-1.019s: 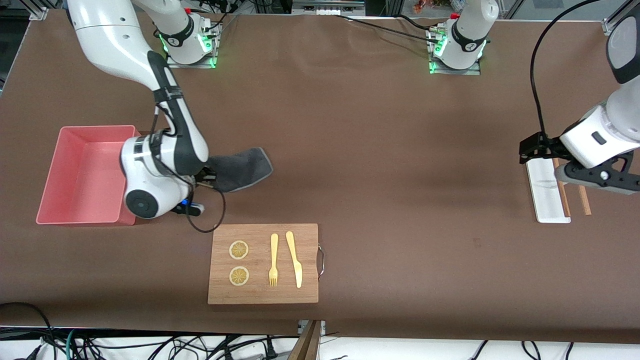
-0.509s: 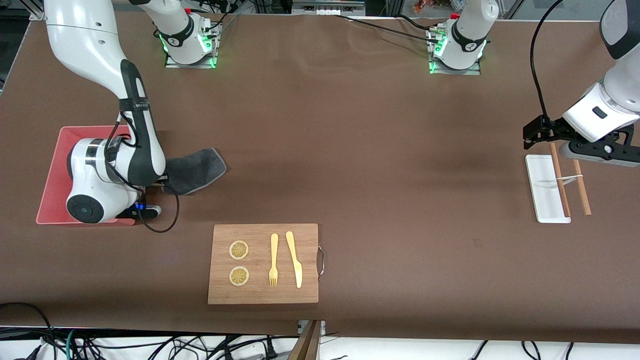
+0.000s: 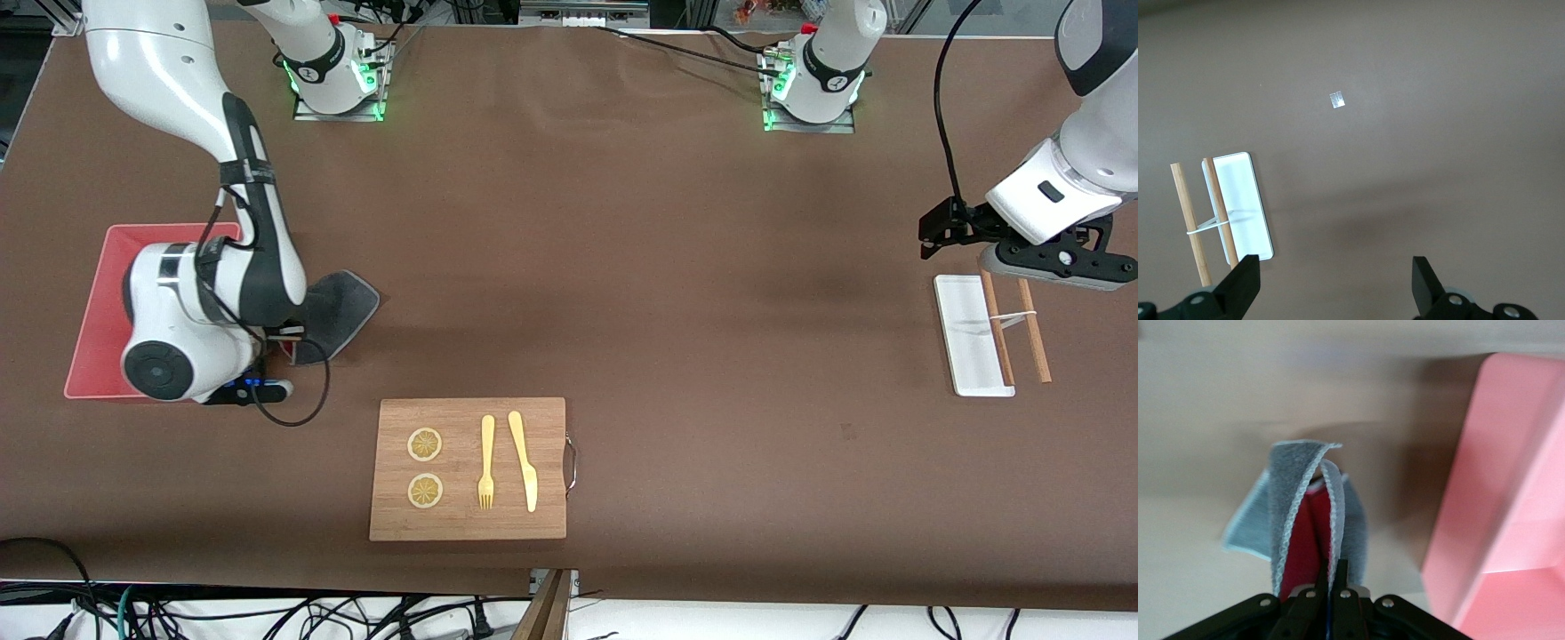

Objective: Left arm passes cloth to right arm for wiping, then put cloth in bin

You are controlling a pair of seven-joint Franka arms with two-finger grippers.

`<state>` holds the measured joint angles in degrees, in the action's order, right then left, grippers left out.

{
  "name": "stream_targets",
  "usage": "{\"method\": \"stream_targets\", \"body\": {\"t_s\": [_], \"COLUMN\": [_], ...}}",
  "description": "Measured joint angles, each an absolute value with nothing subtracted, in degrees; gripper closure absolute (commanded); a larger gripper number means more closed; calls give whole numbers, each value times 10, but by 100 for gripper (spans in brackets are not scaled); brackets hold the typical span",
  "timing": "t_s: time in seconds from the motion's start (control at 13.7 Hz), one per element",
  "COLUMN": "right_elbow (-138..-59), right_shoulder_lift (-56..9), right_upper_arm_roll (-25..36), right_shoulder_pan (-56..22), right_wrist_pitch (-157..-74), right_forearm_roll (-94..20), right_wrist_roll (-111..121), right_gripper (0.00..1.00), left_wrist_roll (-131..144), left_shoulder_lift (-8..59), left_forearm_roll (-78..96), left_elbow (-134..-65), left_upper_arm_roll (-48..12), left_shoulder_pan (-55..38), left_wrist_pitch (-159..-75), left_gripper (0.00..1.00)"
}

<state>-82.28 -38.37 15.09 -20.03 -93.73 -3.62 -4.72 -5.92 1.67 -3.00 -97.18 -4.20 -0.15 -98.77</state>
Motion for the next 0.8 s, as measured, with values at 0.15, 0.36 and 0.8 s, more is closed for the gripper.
{"method": "stream_targets", "body": {"t_s": [0.15, 0.36, 0.8], "right_elbow": [-823, -823, -823], "right_shoulder_lift": [-384, -388, -406], "right_upper_arm_roll": [111, 54, -15], "right_shoulder_pan": [-203, -206, -209], "right_wrist_pitch": [-949, -978, -1043], "right_forearm_roll": [-36, -36, -36], "right_wrist_roll": [-125, -237, -378], "right_gripper": [100, 100, 100], "left_wrist_roll": [-59, -59, -41], "left_shoulder_lift": [17, 17, 17], "left_forearm_roll": [-30, -30, -30], "left_elbow": [-971, -962, -957], "left_upper_arm_roll": [-43, -47, -70], "left_shoulder_pan": [-2, -3, -7], "left_wrist_pitch": [-988, -988, -972], "left_gripper": [0, 0, 0]}}
